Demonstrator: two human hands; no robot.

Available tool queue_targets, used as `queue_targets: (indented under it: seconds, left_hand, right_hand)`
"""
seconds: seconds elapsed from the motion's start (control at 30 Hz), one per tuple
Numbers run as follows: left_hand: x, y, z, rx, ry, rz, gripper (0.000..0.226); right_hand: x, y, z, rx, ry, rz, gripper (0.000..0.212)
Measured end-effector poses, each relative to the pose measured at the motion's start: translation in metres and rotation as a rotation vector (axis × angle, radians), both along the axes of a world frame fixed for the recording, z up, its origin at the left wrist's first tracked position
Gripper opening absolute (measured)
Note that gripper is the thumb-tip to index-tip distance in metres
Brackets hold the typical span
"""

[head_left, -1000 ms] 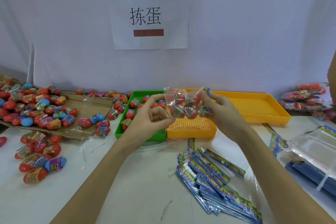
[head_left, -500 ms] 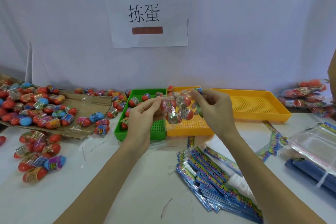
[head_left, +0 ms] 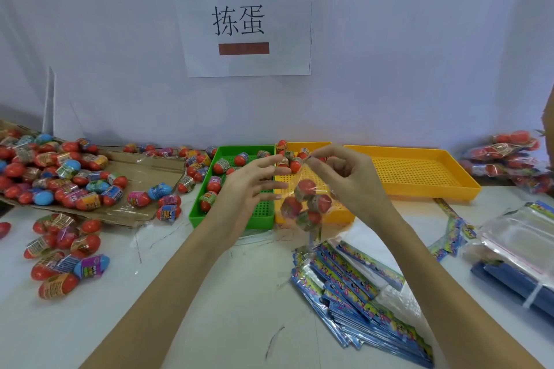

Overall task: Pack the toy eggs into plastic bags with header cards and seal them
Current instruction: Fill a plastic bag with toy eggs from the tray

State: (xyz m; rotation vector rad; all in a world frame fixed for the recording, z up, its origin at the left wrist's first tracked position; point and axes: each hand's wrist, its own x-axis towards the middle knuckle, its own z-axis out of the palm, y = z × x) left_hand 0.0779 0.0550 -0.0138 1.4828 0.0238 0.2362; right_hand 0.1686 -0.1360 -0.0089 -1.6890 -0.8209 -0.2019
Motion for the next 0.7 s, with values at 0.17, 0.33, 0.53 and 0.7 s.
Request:
queue_targets:
  seconds: [0.17,0.33,0.53,0.7]
  left_hand:
    - [-0.005,-0.009,-0.006,0.255,-0.083,0.028,0.021]
    - [-0.005,-0.015,-0.005,0.388,-0.197,0.086,0.026]
    - [0.002,-0.02,-0.015,0.206,-0.103,0.458,0.027]
    - [0.003,-0.018,-0.013,-0.058,-0.153,0.463,0.025]
  right_hand:
    - [-0.008,0.003,0.004,-0.002,0.107,0.185,0.028]
    - [-0.004,-0.003,0.009,0.031,0.235,0.13,0.037]
    - [0.0,-0.002,0.006,0.021,0.536,0.163,0.055]
    - [-0.007,0.001,-0.005,-0.213,0.528,0.547,0.054]
